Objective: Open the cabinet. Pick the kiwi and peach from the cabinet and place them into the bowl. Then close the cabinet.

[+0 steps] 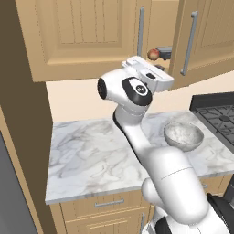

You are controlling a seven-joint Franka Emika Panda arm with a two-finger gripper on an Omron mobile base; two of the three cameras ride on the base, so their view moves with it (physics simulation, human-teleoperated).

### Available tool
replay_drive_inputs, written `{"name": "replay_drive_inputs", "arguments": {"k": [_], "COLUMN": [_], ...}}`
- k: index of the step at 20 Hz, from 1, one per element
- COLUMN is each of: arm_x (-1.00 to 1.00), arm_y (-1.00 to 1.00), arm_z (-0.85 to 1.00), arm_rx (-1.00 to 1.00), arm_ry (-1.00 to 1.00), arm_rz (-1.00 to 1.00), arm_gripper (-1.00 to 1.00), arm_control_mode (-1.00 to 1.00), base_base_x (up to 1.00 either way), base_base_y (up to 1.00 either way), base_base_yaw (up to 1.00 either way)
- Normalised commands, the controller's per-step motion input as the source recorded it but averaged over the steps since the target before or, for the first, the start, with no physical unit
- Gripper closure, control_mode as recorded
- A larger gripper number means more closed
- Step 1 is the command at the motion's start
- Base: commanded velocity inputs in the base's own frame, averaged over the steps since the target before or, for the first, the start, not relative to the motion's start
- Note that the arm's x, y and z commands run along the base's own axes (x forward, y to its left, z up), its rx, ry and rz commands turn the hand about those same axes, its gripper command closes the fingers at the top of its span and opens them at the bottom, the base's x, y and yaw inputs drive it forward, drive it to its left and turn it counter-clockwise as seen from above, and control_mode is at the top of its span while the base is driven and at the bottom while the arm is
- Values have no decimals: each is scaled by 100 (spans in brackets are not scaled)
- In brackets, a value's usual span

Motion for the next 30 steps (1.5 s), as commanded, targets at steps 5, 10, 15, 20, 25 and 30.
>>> {"name": "replay_drive_inputs", "arguments": {"k": [5,10,15,20,25,30], "arm_x": [0,7,24,36,26,16], "arm_y": [-17,-17,-7,0,-1,-16], "arm_z": [0,0,0,0,0,0], "arm_rx": [0,0,0,0,0,0], "arm_ry": [0,0,0,0,0,0], "arm_rz": [-9,-8,-4,-3,-5,-7], "arm_gripper": [100,100,100,100,100,100], "arm_control_mode": [-100,-100,-100,-100,-100,-100], "base_base_x": [0,0,0,0,0,0], "base_base_y": [0,0,0,0,0,0], "base_base_yaw": [0,0,0,0,0,0]}}
